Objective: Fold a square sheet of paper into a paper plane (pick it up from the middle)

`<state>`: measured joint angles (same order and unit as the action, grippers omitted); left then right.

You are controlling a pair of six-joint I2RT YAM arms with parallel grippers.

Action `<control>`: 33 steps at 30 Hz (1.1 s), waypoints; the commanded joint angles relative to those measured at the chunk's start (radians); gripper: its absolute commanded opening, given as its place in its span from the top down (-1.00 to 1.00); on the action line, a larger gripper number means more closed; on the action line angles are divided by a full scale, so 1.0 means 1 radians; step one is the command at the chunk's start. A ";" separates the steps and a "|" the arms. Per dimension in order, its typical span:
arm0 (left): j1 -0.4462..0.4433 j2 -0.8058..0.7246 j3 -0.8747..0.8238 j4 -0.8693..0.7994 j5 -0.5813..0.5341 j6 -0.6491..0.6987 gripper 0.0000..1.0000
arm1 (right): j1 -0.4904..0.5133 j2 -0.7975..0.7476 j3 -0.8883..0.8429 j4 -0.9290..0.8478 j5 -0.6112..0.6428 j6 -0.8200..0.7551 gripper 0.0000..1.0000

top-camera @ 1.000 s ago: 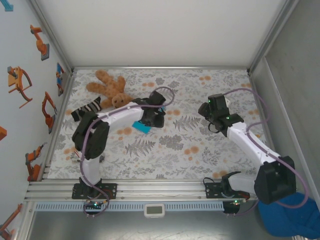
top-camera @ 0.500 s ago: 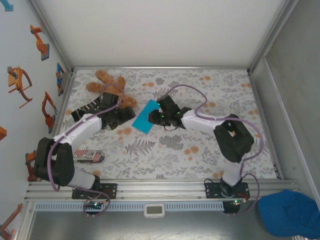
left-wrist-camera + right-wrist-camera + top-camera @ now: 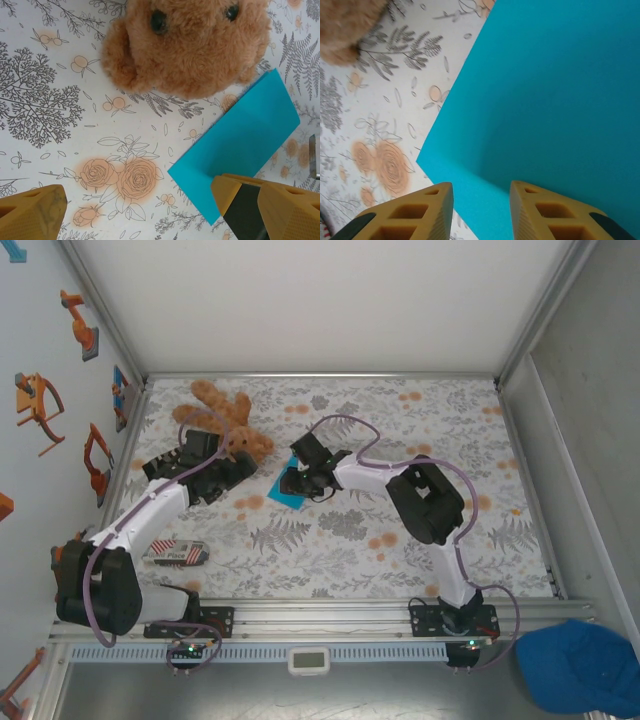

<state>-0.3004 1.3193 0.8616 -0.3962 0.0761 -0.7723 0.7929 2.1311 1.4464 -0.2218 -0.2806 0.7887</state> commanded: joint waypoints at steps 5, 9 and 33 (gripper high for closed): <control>0.004 0.055 0.000 0.054 0.129 0.017 -0.94 | -0.050 -0.096 -0.165 -0.150 -0.045 -0.230 0.24; -0.015 0.084 0.009 0.086 0.194 0.019 -0.93 | -0.076 -0.181 -0.296 -0.172 -0.054 -0.353 0.24; -0.227 0.259 -0.012 0.251 0.415 -0.133 -0.84 | -0.091 -0.398 -0.454 0.109 0.150 0.138 0.37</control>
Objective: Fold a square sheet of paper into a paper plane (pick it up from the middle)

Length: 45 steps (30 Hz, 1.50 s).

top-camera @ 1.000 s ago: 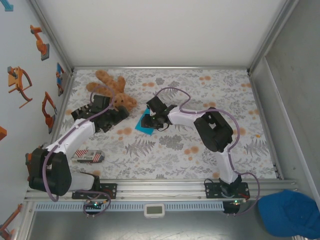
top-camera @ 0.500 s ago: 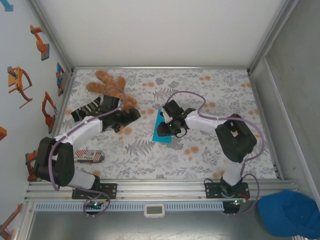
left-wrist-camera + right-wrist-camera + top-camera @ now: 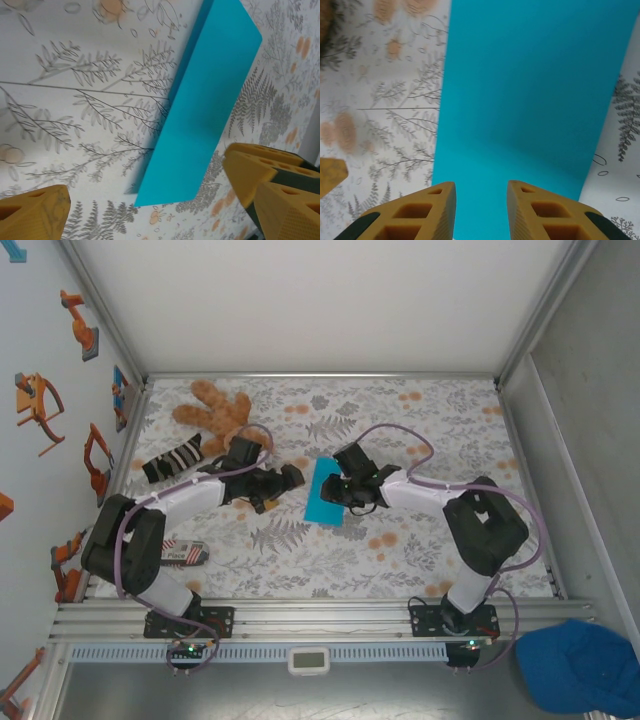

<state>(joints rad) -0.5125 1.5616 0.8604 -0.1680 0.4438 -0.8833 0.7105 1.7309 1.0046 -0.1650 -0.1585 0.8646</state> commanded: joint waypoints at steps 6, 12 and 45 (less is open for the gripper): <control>-0.045 0.089 0.008 0.059 0.112 -0.018 -0.57 | -0.034 -0.008 -0.059 0.113 0.007 0.096 0.37; -0.063 0.128 0.020 0.038 0.087 0.027 -0.35 | -0.055 -0.010 -0.079 0.128 -0.003 0.098 0.38; -0.037 0.348 0.158 0.179 0.322 0.129 0.31 | -0.101 0.085 -0.082 0.098 -0.064 0.047 0.45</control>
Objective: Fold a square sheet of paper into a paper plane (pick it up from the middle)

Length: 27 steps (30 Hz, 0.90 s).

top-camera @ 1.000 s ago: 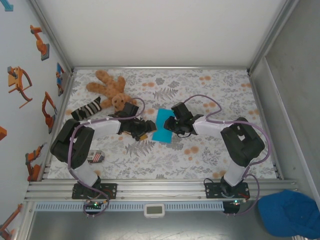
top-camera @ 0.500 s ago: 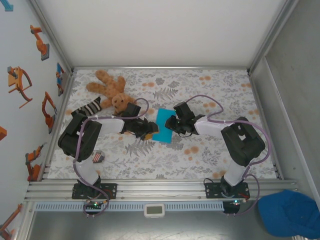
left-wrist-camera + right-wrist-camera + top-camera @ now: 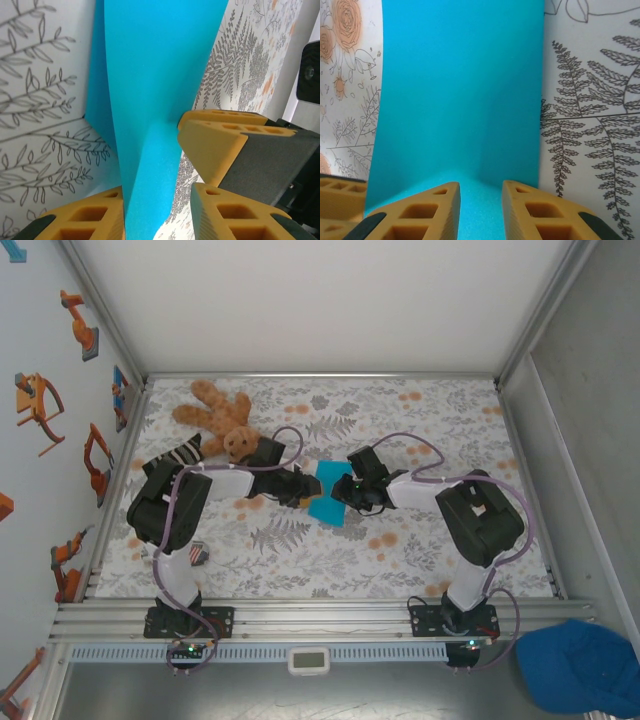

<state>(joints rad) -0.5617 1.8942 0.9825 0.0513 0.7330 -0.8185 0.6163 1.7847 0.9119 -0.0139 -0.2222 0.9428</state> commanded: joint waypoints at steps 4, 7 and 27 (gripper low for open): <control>0.030 0.046 0.065 -0.051 0.057 0.090 0.37 | -0.014 0.048 0.018 -0.074 -0.005 -0.056 0.47; 0.042 0.070 0.083 -0.054 0.065 0.096 0.41 | -0.020 0.048 0.021 -0.089 -0.008 -0.081 0.48; 0.074 -0.004 0.087 -0.152 -0.056 -0.053 1.00 | -0.024 -0.222 0.031 -0.159 0.169 -0.282 0.05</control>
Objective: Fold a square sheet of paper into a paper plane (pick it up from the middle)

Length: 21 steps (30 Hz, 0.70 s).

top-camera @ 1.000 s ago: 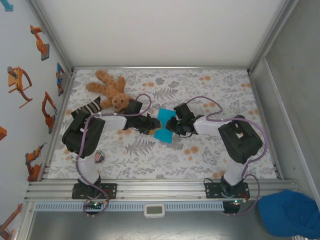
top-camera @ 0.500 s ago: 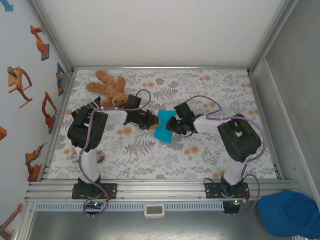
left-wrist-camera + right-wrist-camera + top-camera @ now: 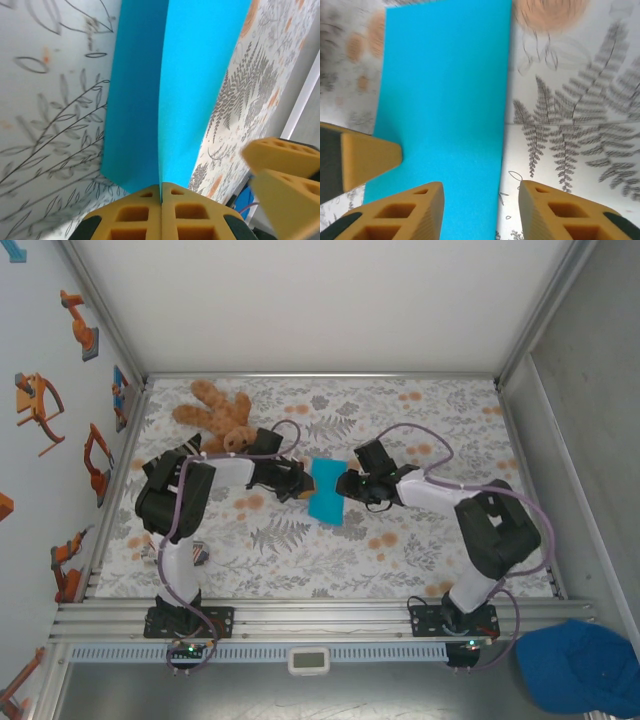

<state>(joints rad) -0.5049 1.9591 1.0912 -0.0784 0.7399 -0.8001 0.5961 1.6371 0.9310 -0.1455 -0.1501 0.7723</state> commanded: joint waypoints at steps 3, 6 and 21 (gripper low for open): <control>0.020 -0.102 -0.040 -0.017 -0.107 -0.136 1.00 | 0.022 -0.113 0.004 -0.026 0.143 -0.210 -0.14; 0.023 -0.135 -0.045 -0.032 -0.157 -0.175 1.00 | 0.076 -0.151 -0.028 0.025 0.201 -0.293 -0.41; 0.023 -0.134 0.002 -0.089 -0.186 -0.262 1.00 | 0.337 -0.066 -0.074 0.280 0.302 -0.688 -0.57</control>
<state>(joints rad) -0.4828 1.8263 1.0630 -0.1249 0.5587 -1.0439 0.9188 1.5322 0.8703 0.0647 0.0994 0.1936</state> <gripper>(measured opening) 0.043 0.791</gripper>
